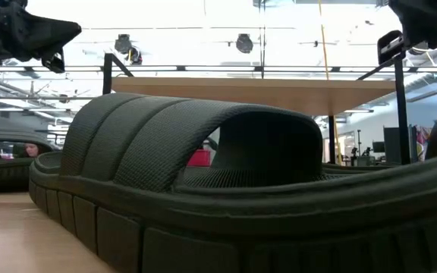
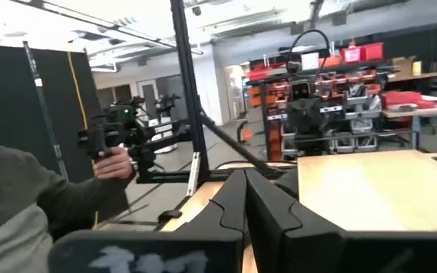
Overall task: Pick and place slides into the shelf
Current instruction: Put the black slipper on the shelf
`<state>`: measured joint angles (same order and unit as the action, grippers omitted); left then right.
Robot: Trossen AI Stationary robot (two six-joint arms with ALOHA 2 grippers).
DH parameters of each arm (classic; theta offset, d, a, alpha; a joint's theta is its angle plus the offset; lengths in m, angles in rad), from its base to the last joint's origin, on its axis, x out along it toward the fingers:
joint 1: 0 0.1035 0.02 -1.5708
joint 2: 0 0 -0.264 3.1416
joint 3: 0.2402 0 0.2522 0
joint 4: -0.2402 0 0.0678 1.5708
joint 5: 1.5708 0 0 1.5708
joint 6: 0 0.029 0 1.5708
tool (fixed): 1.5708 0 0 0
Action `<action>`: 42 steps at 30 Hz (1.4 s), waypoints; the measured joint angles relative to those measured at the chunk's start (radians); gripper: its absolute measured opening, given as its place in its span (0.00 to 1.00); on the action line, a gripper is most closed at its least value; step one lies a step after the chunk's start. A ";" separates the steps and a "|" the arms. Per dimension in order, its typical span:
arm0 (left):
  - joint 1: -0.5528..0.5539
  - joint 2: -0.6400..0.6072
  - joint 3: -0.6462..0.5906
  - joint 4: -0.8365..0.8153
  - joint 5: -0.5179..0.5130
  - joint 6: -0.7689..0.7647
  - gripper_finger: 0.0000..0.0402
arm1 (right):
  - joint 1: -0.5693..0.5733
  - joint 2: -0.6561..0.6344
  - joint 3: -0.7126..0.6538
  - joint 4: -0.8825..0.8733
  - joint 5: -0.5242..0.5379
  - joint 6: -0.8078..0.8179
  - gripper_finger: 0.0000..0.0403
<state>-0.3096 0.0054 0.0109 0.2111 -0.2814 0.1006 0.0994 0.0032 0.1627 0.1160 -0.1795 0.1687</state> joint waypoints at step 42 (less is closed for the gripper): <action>0.000 0.001 0.000 0.056 -0.351 0.211 0.06 | -0.076 0.665 0.833 -1.440 0.159 0.318 0.49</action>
<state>-0.3094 0.0063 0.0110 0.2668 -0.6324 0.3115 0.0238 0.6678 0.9953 -1.3235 -0.0200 0.4865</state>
